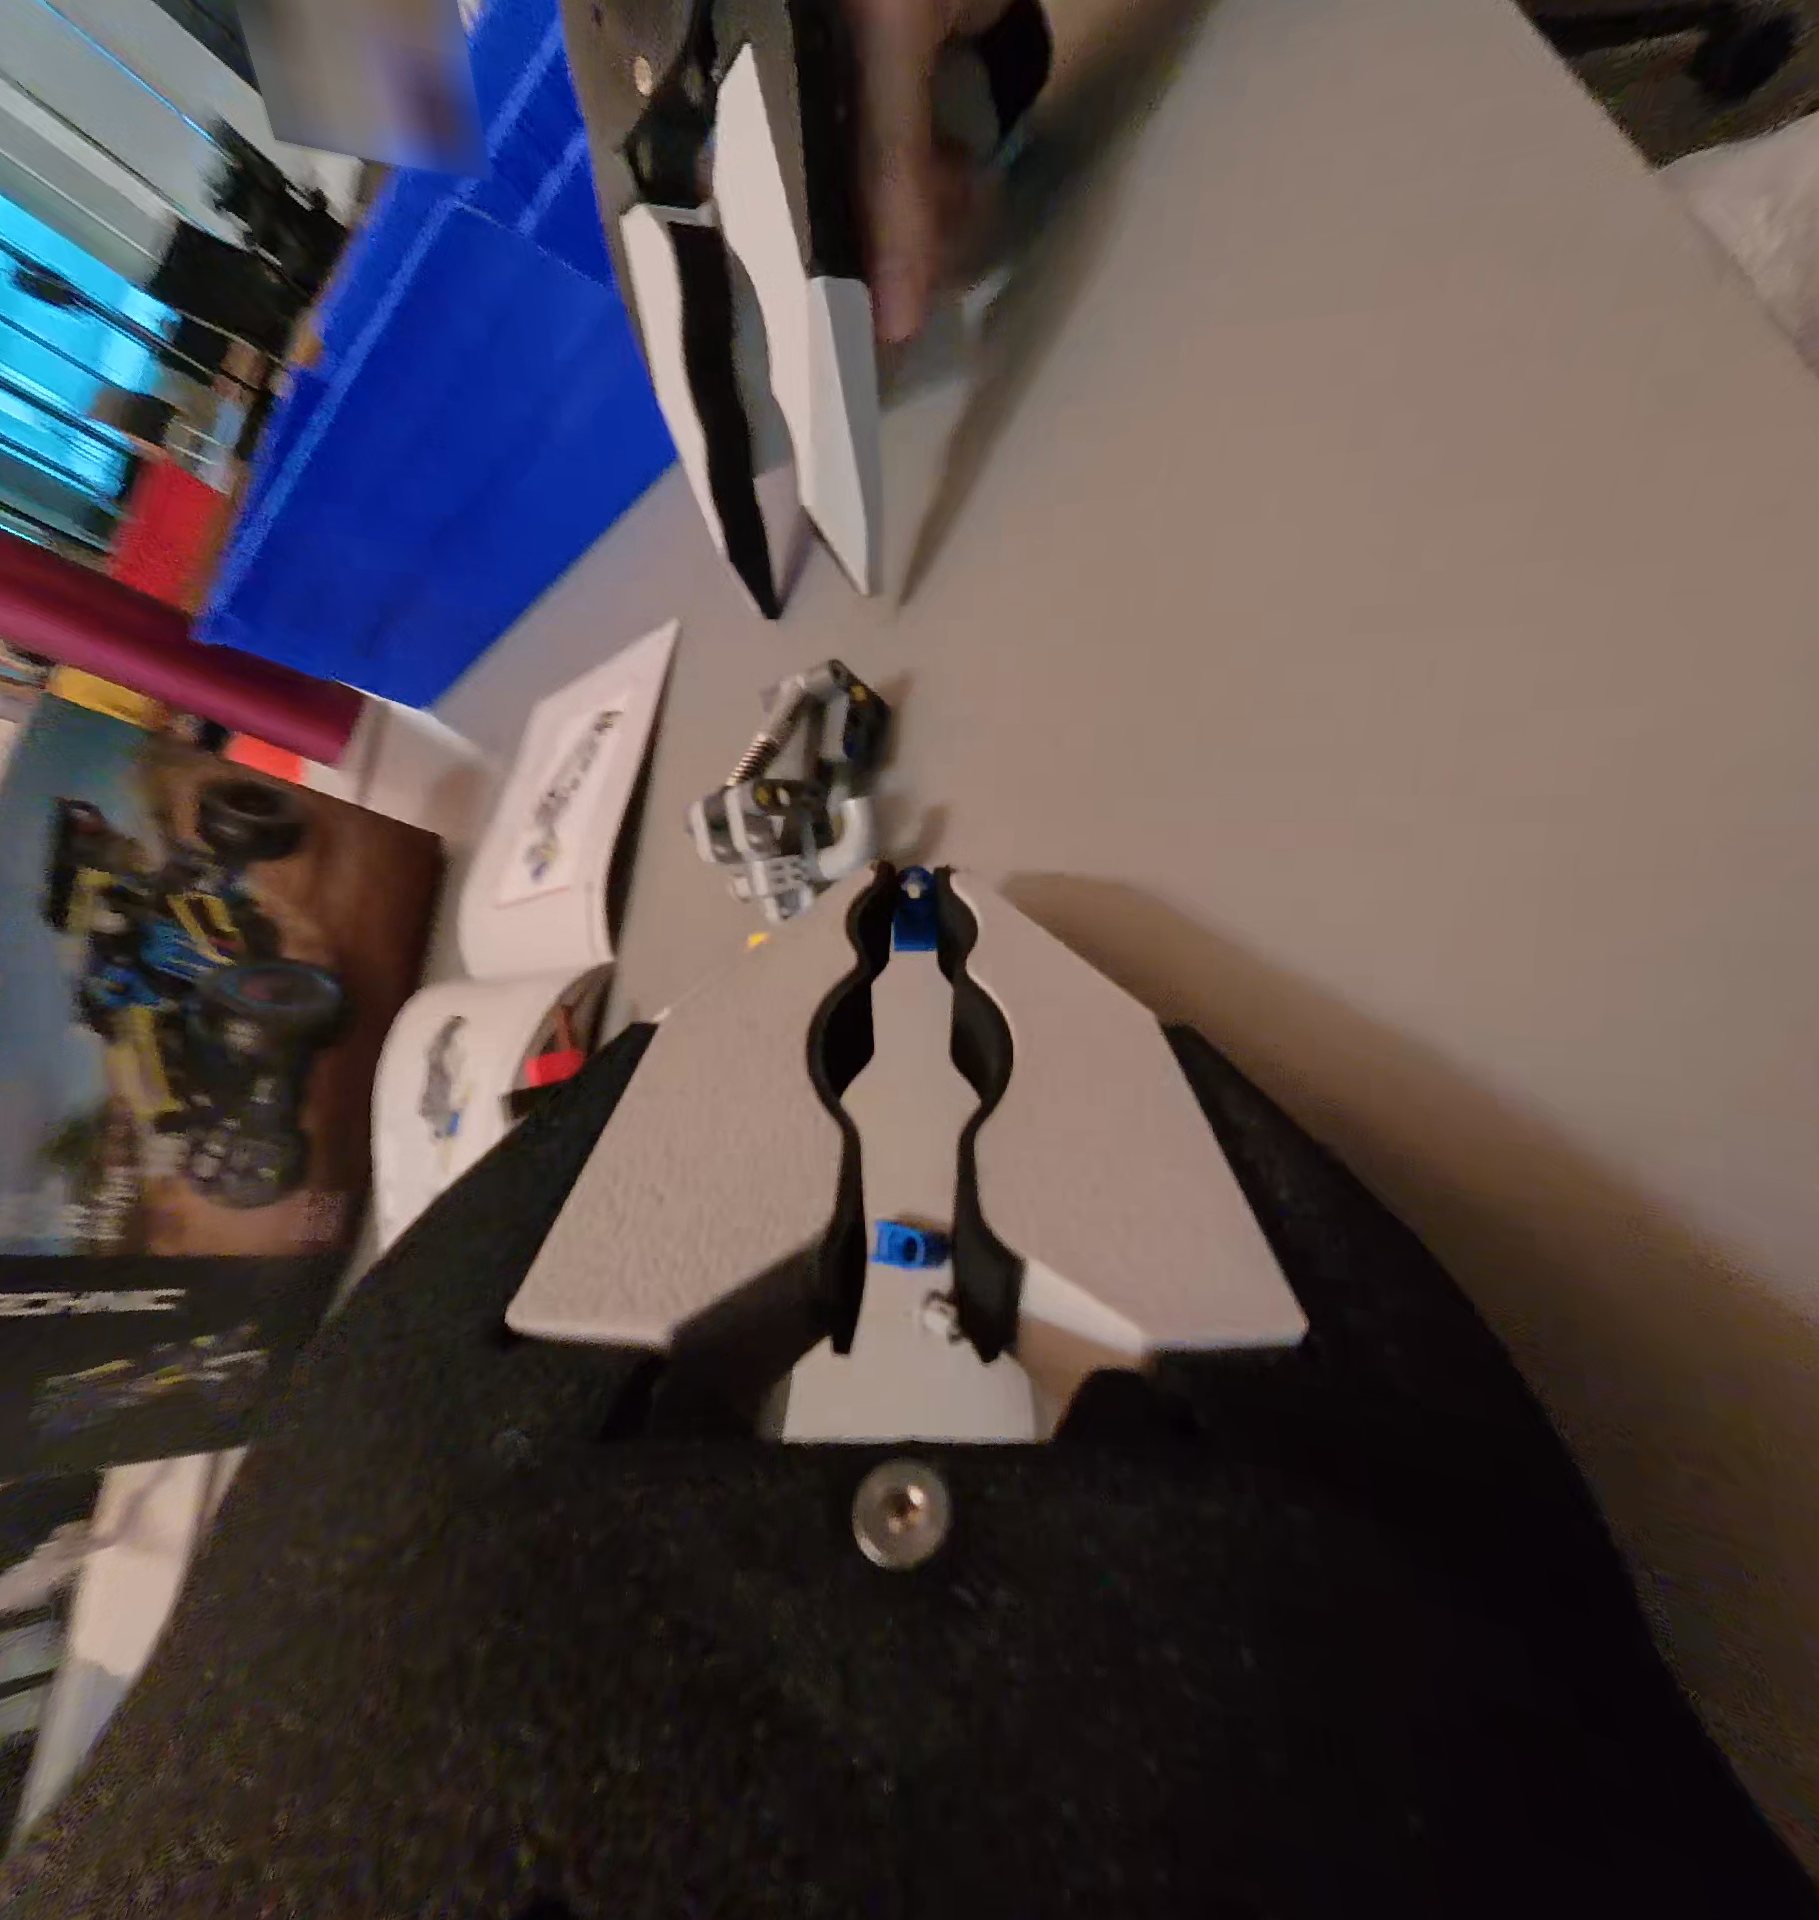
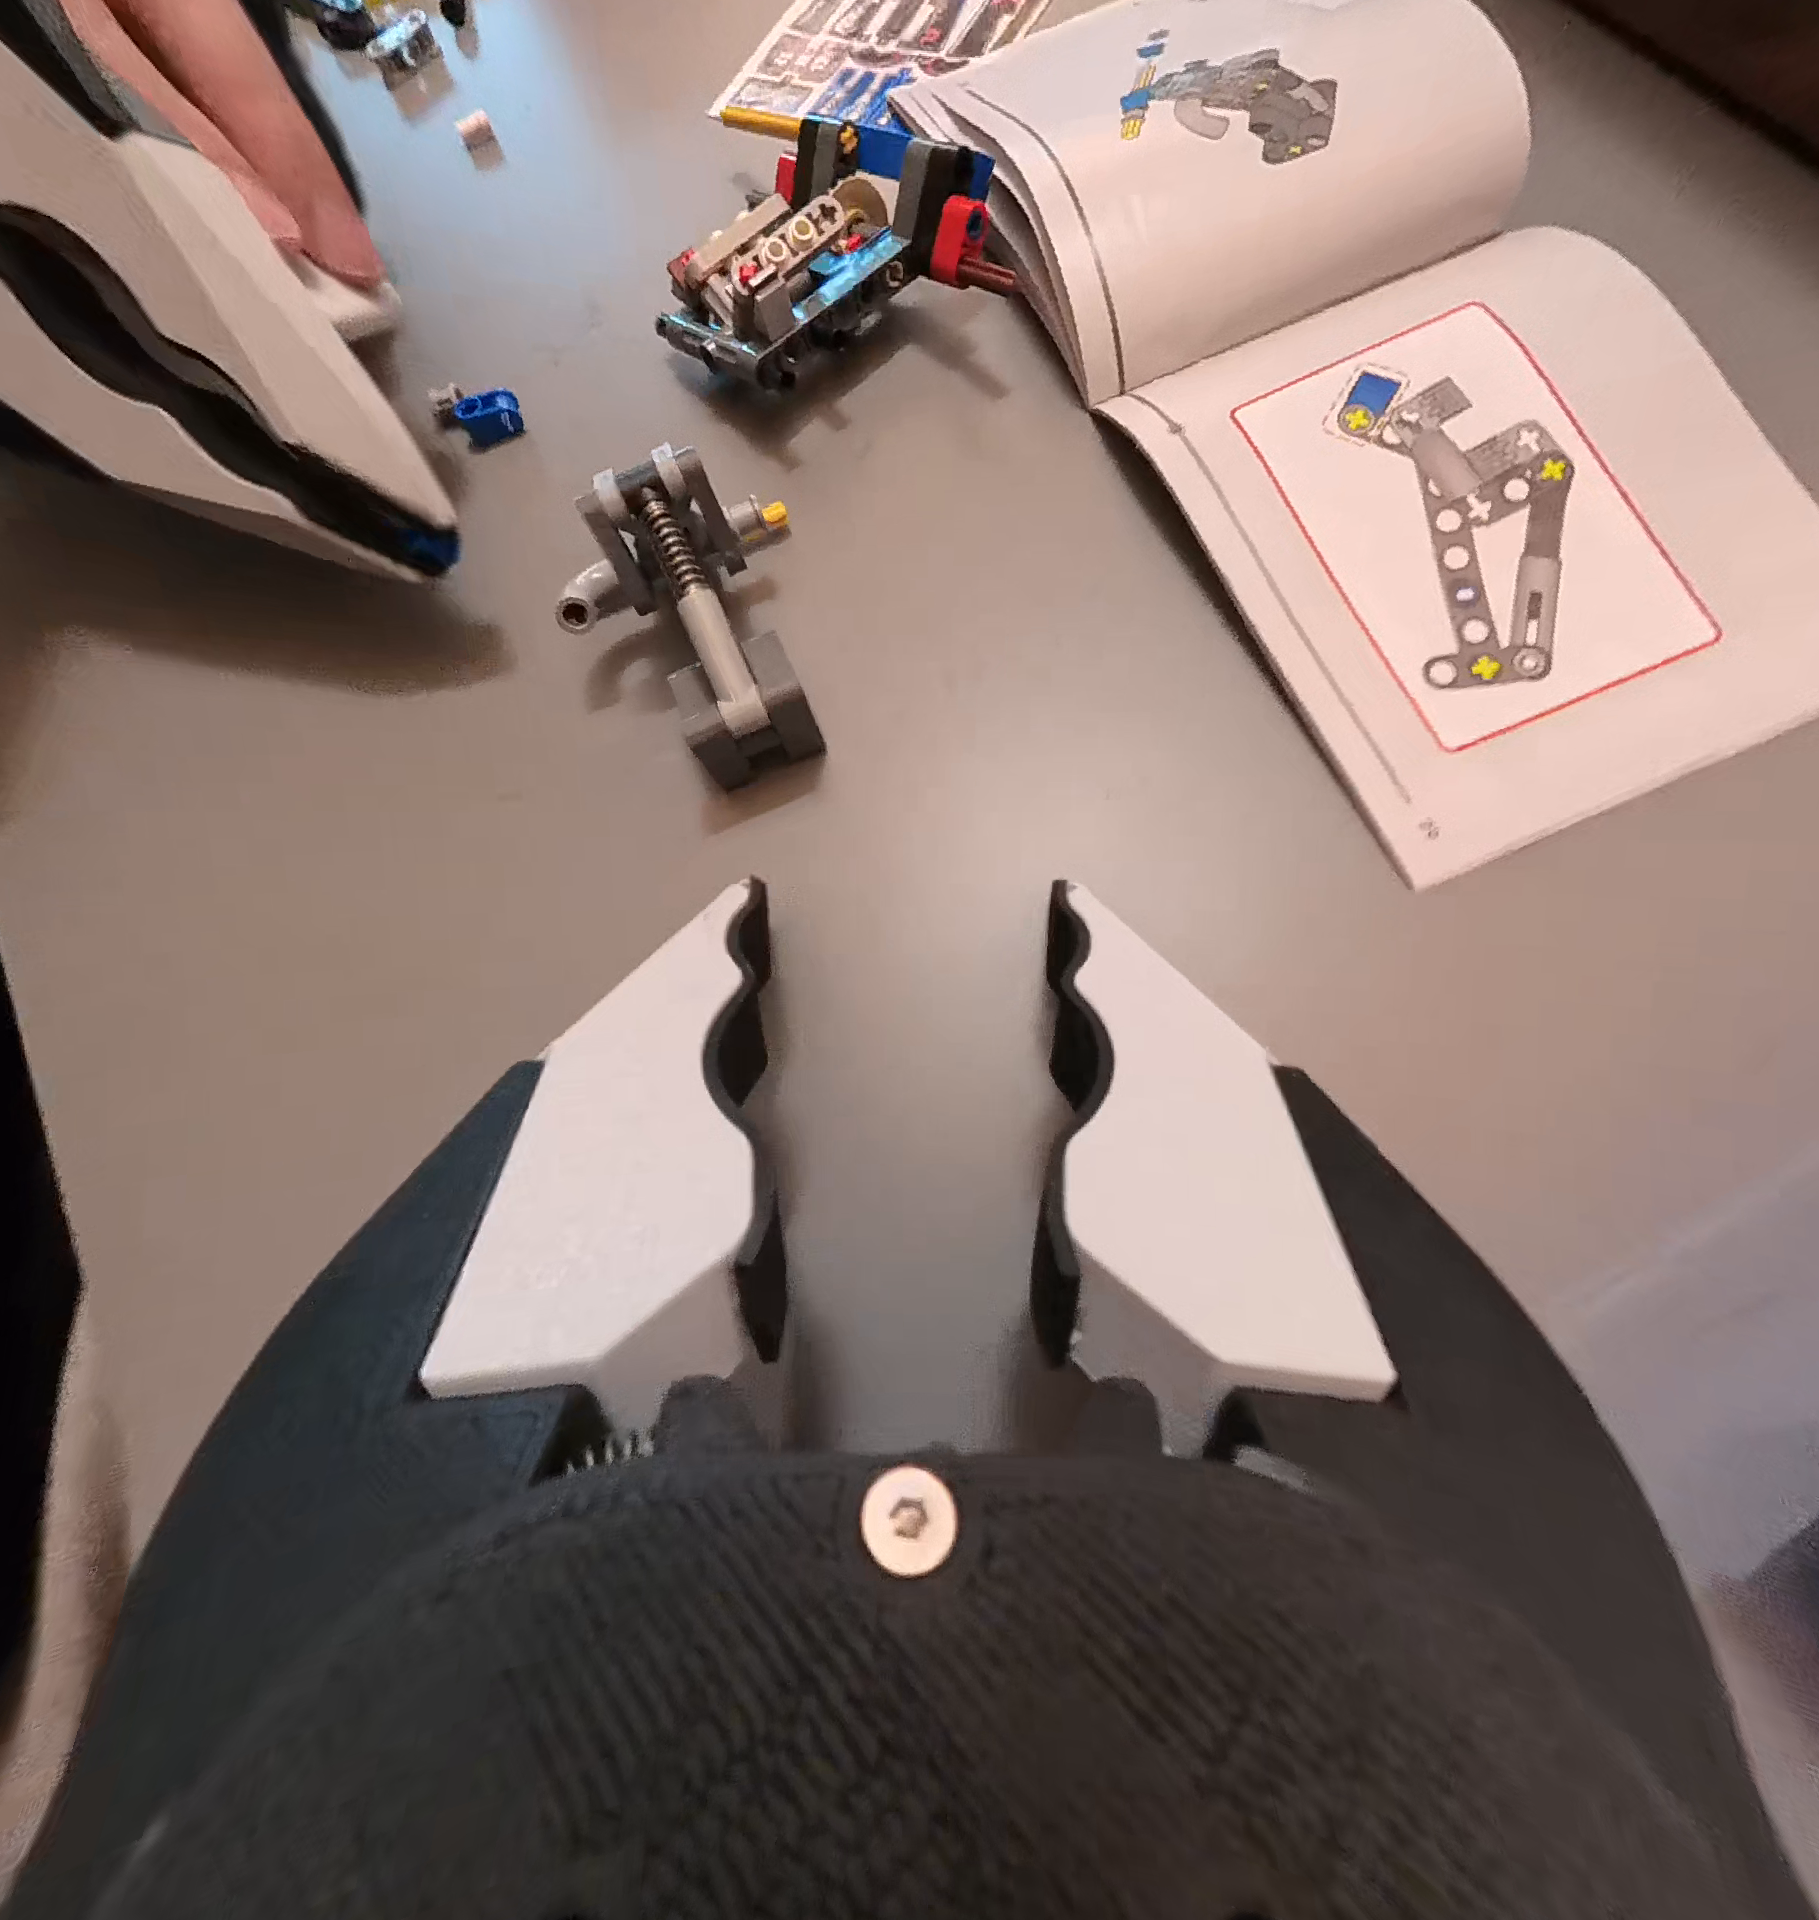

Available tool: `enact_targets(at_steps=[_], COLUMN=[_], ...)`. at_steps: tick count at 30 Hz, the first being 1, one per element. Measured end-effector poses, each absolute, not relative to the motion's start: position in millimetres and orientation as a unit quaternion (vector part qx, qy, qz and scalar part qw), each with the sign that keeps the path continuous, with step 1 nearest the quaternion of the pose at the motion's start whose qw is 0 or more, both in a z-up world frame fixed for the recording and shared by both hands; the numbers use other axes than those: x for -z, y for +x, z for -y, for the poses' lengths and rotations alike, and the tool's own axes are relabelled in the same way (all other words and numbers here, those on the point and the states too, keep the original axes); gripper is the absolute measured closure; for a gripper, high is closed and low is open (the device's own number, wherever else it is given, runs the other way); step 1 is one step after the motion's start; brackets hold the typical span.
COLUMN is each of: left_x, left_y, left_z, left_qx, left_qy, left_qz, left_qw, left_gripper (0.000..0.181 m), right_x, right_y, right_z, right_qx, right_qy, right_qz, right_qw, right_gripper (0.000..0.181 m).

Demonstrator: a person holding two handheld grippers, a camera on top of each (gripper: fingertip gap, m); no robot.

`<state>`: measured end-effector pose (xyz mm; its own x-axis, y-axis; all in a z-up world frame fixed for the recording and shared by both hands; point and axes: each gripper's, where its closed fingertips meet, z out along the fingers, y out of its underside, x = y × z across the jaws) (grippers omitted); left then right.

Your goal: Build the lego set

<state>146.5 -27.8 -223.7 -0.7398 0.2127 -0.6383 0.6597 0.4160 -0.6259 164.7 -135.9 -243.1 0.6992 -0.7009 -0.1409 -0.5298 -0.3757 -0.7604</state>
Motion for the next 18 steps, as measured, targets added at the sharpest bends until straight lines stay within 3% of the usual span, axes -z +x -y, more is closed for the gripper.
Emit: enact_targets(at_steps=[3, 6, 9, 18], left_x=[217, 209, 208, 211], left_y=[154, 155, 154, 142], left_z=[26, 23, 23, 27], left_qx=[0.472, 0.487, 0.496, 0.486], left_qy=[0.284, 0.286, 0.287, 0.318], left_qz=[-0.781, -0.759, -0.754, -0.742], left_qw=[0.296, 0.324, 0.321, 0.336], left_gripper=[0.177, 0.177, 0.177, 0.177], right_x=[240, 222, 212, 216], right_y=[149, 138, 133, 120], right_z=[131, 107, 79, 28], right_qx=[0.082, 0.086, 0.074, 0.009], right_qy=[-0.815, -0.799, -0.784, -0.792], right_qz=[-0.397, -0.393, -0.389, -0.331], right_qw=[0.414, 0.448, 0.478, 0.514], right_gripper=[0.123, 0.137, 0.148, 0.153])
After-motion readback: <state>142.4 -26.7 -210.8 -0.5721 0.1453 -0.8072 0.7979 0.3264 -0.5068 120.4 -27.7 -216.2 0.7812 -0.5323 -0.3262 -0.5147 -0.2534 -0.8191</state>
